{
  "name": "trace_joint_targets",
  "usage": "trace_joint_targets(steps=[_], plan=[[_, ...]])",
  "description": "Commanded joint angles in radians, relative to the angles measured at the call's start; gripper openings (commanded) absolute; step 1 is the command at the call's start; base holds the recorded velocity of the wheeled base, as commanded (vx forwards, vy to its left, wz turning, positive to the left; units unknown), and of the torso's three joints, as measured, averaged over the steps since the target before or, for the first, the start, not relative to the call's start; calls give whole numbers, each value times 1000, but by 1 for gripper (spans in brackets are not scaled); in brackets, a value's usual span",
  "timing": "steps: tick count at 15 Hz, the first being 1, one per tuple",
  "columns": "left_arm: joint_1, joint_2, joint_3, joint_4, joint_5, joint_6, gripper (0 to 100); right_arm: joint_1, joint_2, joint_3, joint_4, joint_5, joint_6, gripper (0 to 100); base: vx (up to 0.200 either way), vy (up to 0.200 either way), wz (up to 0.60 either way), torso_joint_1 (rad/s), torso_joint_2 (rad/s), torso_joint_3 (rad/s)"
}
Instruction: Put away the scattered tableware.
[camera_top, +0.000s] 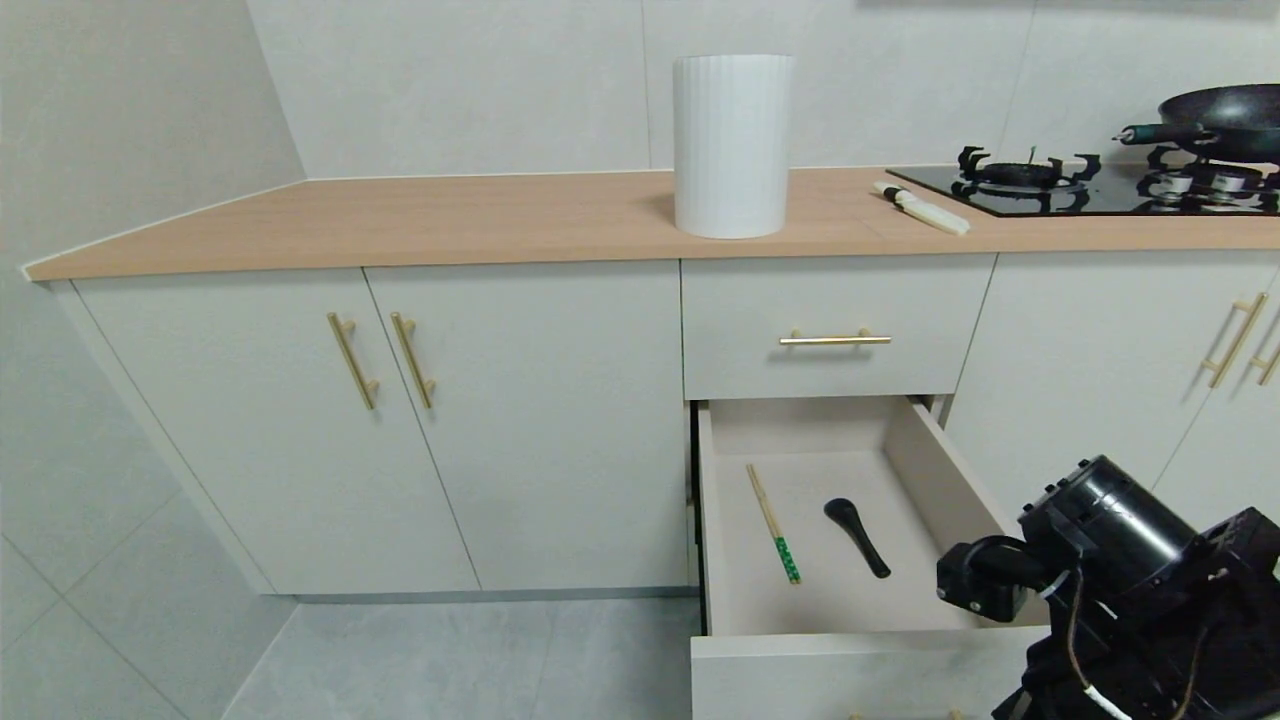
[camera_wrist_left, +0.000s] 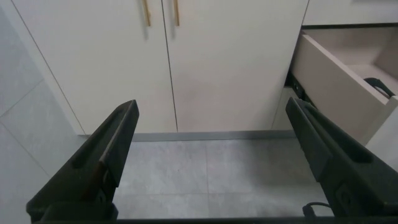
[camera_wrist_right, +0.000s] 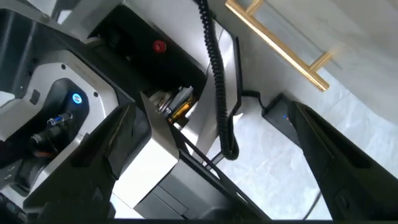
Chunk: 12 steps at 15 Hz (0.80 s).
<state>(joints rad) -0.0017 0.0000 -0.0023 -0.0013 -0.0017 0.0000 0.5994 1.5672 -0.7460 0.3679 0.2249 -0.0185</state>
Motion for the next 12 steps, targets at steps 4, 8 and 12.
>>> trace_joint_targets(steps=[4, 8, 12], plan=[[0, 2, 1, 0, 0, -2, 100, -1, 132, -46, -10, -58, 80, 100, 0, 0, 0, 0, 0, 0], [0, 2, -1, 0, 0, 0, 100, -1, 240, -136, -17, -183, 258, 100, 0, 0, 0, 0, 0, 0], [0, 2, -1, 0, 0, 0, 100, -1, 254, -173, -29, -216, 322, 100, 0, 0, 0, 0, 0, 0]])
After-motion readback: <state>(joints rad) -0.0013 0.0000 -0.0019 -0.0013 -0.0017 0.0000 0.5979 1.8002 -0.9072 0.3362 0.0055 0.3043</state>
